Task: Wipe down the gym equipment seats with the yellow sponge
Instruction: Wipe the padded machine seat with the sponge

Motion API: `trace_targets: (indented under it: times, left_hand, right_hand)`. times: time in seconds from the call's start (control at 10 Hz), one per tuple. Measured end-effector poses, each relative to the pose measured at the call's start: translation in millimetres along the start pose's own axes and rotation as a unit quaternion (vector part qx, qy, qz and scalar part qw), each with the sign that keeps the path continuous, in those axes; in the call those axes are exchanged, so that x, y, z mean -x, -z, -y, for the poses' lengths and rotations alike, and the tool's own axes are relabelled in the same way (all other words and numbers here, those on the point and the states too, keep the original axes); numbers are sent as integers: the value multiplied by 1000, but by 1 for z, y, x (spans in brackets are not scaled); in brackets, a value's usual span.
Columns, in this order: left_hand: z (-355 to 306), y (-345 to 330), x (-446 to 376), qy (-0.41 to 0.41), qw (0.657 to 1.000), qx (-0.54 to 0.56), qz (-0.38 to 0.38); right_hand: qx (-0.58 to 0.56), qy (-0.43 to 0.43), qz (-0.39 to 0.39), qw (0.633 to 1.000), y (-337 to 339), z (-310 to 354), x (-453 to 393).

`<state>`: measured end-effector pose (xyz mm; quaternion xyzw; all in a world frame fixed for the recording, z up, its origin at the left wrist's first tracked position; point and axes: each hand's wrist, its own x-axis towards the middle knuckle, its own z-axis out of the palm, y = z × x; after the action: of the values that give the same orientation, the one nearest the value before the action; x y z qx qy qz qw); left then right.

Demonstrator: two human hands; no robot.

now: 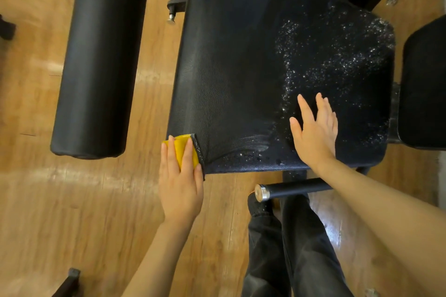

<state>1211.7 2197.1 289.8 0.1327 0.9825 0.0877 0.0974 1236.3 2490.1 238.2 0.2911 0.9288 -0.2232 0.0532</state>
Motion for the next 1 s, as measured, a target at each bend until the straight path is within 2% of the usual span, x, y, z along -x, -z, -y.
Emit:
trace_targets:
  times: [0.2,0.3,0.4,0.5,0.6,0.7,0.8,0.9,1.0]
  left_hand:
    - [-11,23,-112,78,992,101,9]
    - [-7,27,-121,57,990,130,18]
    - [4,21,-75,0,996,94,10]
    - [8,11,-24,-9,1000,12,14]
    - [1,10,-32,-33,998,-48,14]
    - [-21,17,-89,-103,990,-93,20]
    - [-43,18,-125,-89,991,-102,19]
    - [-44,11,-94,-64,993,-101,16]
    - [-35,-1,-23,-87,987,-124,46]
  right_hand:
    - [8,-1,3,1000,-1,0,0]
    - [11,-2,5,1000,-1,1,-1]
    - [13,-2,3,1000,-1,0,-1]
    - [17,-4,7,1000,-2,1,0]
    - [24,-9,8,1000,-4,2,1]
    - [33,-7,7,999,-5,2,0]
    - [32,-4,8,999,-4,0,-1]
    - [36,-1,9,999,-4,0,-1]
    - [37,-3,14,999,-5,0,-1]
